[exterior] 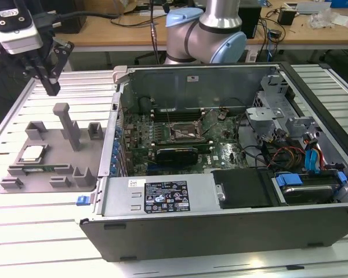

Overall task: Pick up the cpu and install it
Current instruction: 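Reach for the cpu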

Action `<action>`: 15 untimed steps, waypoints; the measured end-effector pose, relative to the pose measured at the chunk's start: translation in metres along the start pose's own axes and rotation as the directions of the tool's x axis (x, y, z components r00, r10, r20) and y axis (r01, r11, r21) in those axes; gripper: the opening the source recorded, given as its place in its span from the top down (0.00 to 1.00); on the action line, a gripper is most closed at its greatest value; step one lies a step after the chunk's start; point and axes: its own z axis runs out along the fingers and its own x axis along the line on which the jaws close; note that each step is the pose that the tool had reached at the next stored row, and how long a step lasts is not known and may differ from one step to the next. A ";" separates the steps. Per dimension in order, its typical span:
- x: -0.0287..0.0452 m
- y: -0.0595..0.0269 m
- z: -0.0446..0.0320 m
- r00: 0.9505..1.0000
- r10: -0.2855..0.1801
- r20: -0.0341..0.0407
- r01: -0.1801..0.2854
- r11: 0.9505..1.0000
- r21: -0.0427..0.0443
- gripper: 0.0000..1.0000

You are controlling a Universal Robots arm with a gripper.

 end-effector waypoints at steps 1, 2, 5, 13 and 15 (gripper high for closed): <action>0.0021 -0.0002 -0.0001 1.000 0.000 0.000 0.000 1.000 0.000 0.89; 0.0057 -0.0004 -0.0002 1.000 0.000 0.000 0.000 1.000 0.000 0.89; 0.0129 -0.0010 -0.0003 1.000 0.000 0.000 0.000 1.000 0.000 0.89; 0.0305 -0.0023 -0.0008 1.000 0.000 0.000 0.000 1.000 0.000 0.89; 0.0371 -0.0027 -0.0010 1.000 0.000 0.000 0.000 1.000 0.000 0.89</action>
